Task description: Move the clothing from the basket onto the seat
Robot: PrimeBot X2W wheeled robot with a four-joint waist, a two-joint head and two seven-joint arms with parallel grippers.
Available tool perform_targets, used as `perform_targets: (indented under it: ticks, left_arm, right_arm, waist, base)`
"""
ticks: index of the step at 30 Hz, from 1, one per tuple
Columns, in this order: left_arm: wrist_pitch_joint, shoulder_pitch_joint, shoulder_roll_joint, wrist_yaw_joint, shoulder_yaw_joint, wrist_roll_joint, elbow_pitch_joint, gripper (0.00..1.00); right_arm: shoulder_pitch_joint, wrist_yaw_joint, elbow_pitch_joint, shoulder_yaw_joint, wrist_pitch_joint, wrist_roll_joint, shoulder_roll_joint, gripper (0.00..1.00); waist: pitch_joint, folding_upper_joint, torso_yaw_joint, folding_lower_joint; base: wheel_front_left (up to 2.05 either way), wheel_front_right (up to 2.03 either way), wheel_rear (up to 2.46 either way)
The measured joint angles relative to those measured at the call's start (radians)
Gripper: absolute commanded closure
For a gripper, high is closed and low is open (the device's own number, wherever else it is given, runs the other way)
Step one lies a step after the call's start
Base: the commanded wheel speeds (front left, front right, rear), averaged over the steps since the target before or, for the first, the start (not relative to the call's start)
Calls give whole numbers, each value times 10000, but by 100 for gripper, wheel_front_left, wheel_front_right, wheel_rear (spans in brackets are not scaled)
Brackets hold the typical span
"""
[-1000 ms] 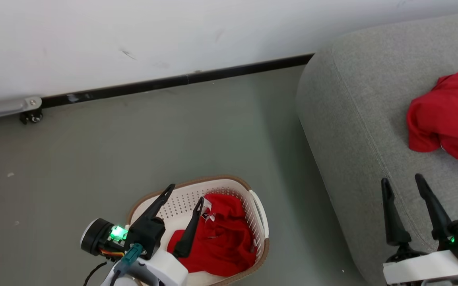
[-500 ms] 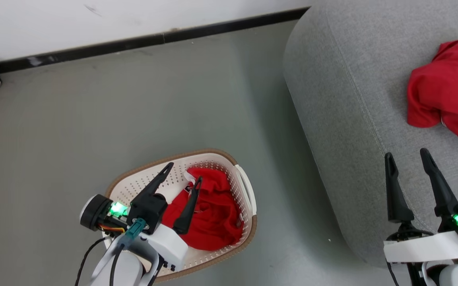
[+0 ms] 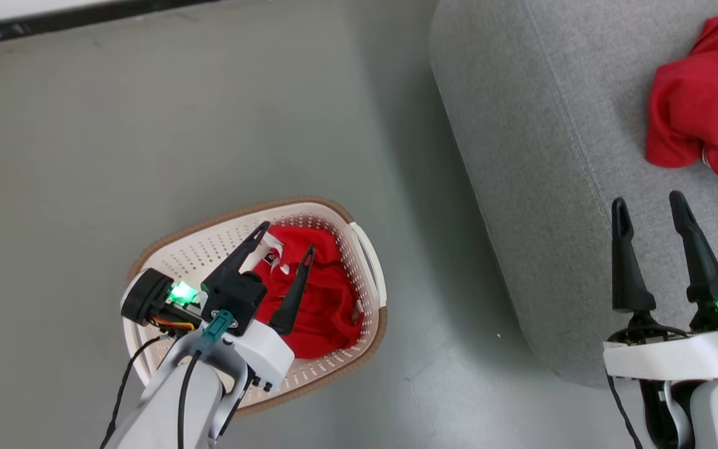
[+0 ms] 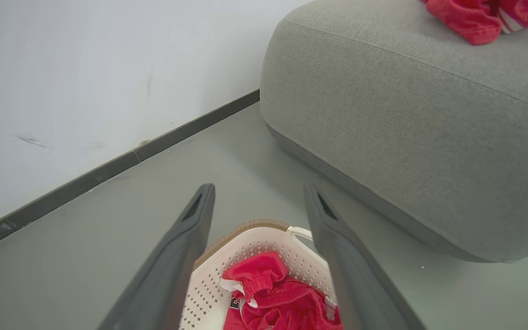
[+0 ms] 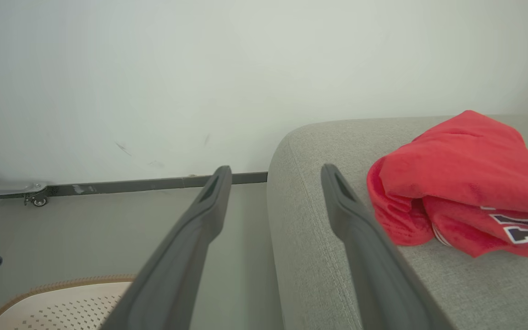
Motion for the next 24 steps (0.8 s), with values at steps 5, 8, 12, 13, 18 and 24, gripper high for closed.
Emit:
perform_targets:
  ticks: [5,8,12,13,18,24]
  left_arm:
    - [-4,-296,36,0,-29,84,169,0]
    - [-17,-477,35,0,-61,188,255,0]
    - [-19,-637,52,0,-77,259,391,0]
    - [-21,-683,63,0,-77,261,428,0]
    - [-35,-786,119,0,-96,309,543,0]
    - [-61,-1097,245,0,-134,453,719,0]
  right_arm:
    - [-310,0,107,79,-119,92,0,0]
    - [-459,0,155,155,-134,123,0,0]
    - [-614,0,232,194,-240,188,0,0]
    - [-620,0,259,205,-247,198,0,0]
    - [-779,0,435,238,-263,274,0,0]
    - [-1040,0,546,370,-341,441,0,0]
  waist:
    - [394,0,-119,0]
    - [611,0,-188,0]
    - [881,0,-277,0]
    - [945,0,-300,0]
    - [1196,0,-387,0]
    - [1550,0,-510,0]
  base:
    - [0,0,0]
    - [0,0,0]
    - [0,0,0]
    - [0,0,0]
    - [0,0,0]
    - [0,0,0]
